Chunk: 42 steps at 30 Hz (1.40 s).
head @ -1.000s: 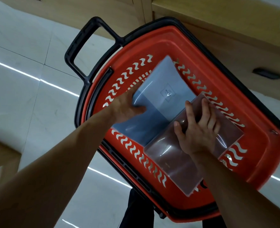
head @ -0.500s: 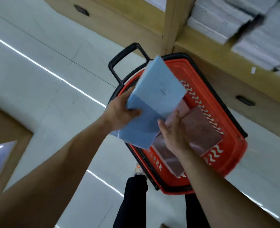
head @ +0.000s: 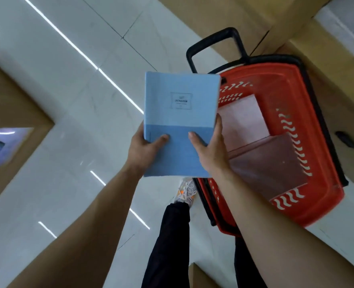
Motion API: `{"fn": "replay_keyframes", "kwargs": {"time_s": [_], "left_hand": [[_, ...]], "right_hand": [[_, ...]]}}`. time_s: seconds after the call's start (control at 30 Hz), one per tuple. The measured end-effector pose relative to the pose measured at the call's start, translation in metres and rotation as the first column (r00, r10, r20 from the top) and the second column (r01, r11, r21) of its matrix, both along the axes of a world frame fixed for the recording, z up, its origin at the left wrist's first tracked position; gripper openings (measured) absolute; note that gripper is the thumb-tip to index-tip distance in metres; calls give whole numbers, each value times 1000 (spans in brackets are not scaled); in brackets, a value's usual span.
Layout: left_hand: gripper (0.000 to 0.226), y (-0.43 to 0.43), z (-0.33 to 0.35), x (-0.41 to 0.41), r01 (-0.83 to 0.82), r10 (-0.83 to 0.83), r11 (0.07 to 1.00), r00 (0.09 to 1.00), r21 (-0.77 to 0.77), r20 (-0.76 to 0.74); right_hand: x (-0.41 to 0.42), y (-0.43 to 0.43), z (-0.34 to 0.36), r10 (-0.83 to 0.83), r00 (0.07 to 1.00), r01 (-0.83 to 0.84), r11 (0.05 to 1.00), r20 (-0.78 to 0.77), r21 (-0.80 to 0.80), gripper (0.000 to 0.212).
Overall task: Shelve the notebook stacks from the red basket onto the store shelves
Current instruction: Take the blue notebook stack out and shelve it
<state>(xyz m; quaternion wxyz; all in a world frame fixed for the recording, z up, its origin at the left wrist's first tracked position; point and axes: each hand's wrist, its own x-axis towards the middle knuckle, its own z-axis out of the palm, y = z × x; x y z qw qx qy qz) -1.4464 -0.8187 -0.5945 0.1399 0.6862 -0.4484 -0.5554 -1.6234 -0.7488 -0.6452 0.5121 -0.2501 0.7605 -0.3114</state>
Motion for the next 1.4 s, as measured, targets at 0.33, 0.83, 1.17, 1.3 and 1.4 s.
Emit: {"fn": "replay_keyframes", "kwargs": {"time_s": [0.33, 0.83, 1.17, 1.3, 1.4], "left_hand": [[82, -3, -14, 12, 28, -30, 997, 999, 66, 26], [72, 4, 8, -7, 77, -75, 994, 997, -79, 32], [70, 13, 144, -68, 190, -202, 968, 978, -162, -57], [69, 18, 221, -110, 281, -306, 932, 949, -229, -80], [69, 23, 275, -137, 363, -401, 888, 912, -283, -89]], "right_hand": [[13, -11, -2, -148, 987, 143, 987, -61, -70, 91], [-7, -4, 22, -128, 988, 125, 991, -91, -36, 39], [-74, 20, 185, -129, 977, 124, 991, -172, -45, 33], [-110, 37, 266, -204, 959, 192, 978, -194, -80, 47], [-130, 56, 327, -296, 934, 269, 951, -199, -153, 44]]}}
